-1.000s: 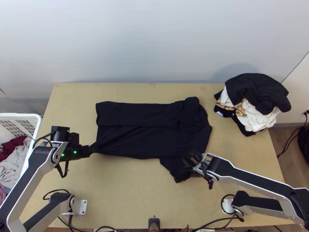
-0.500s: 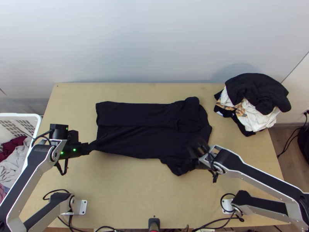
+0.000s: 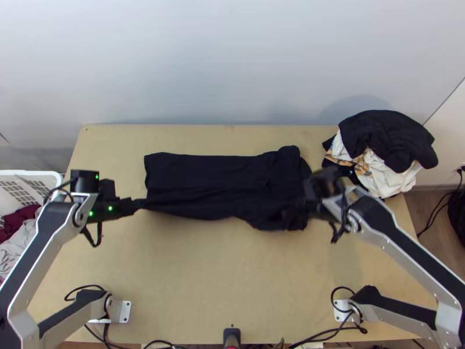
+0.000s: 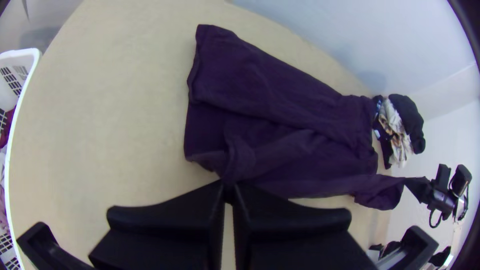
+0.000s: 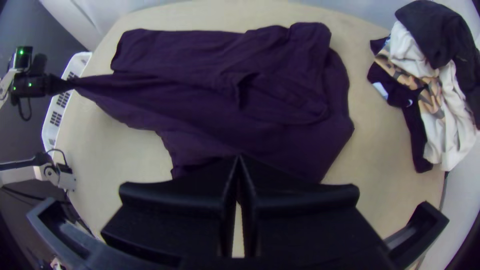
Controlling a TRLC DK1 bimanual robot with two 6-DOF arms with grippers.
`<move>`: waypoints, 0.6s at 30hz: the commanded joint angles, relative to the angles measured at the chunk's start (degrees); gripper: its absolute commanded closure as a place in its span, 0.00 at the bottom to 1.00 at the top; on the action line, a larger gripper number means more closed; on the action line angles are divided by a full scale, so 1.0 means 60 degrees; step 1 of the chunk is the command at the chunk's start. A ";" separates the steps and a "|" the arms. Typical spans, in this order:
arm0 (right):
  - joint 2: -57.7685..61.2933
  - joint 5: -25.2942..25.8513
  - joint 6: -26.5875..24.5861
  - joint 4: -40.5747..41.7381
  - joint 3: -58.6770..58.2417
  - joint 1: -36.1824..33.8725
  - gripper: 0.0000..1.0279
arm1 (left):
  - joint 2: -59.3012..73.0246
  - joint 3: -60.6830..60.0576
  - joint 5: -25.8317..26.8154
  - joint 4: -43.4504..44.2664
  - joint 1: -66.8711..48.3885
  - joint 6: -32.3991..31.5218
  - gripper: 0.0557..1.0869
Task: Fold the t-shirt
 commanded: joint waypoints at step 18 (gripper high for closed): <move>0.6351 -0.0202 -0.0792 0.0463 0.6583 -0.2734 0.97 | 0.7709 0.7821 -0.0584 0.0744 0.0001 -0.0327 0.96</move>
